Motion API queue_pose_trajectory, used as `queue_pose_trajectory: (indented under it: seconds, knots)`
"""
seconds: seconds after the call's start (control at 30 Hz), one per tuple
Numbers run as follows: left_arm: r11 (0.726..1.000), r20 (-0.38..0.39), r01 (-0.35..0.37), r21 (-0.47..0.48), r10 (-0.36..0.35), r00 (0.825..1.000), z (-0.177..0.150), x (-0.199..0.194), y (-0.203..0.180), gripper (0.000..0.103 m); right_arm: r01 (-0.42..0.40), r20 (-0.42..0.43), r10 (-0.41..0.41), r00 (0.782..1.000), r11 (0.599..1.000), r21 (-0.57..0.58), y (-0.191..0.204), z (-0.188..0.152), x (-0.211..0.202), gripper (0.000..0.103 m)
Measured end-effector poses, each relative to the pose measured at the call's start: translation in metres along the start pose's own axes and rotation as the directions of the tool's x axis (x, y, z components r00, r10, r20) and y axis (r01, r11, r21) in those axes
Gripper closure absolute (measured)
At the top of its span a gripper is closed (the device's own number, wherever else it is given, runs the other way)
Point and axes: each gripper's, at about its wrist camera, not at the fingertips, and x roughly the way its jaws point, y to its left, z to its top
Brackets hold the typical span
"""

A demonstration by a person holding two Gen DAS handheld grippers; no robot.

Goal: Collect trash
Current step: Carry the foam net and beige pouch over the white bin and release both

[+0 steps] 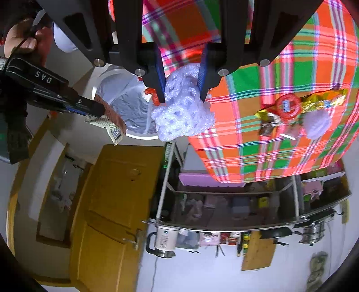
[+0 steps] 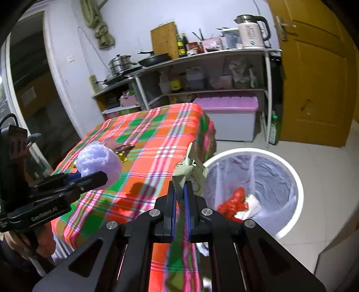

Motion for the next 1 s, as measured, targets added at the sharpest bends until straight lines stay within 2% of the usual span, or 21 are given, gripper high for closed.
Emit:
queue_pose_trajectory:
  seconds: [0.43, 1.0]
  knots:
    - [0.998, -0.088, 0.051, 0.047, -0.047, 0.995, 0.002, 0.057, -0.032, 0.076, 0.047, -0.056, -0.042, 0.998, 0.994, 0.103, -0.054, -0.014, 0.018, 0.096]
    - [0.990, -0.197, 0.111, 0.085, -0.093, 0.976, 0.002, 0.121, -0.057, 0.076, 0.118, -0.158, -0.090, 0.983, 0.977, 0.177, -0.096, -0.030, 0.053, 0.096]
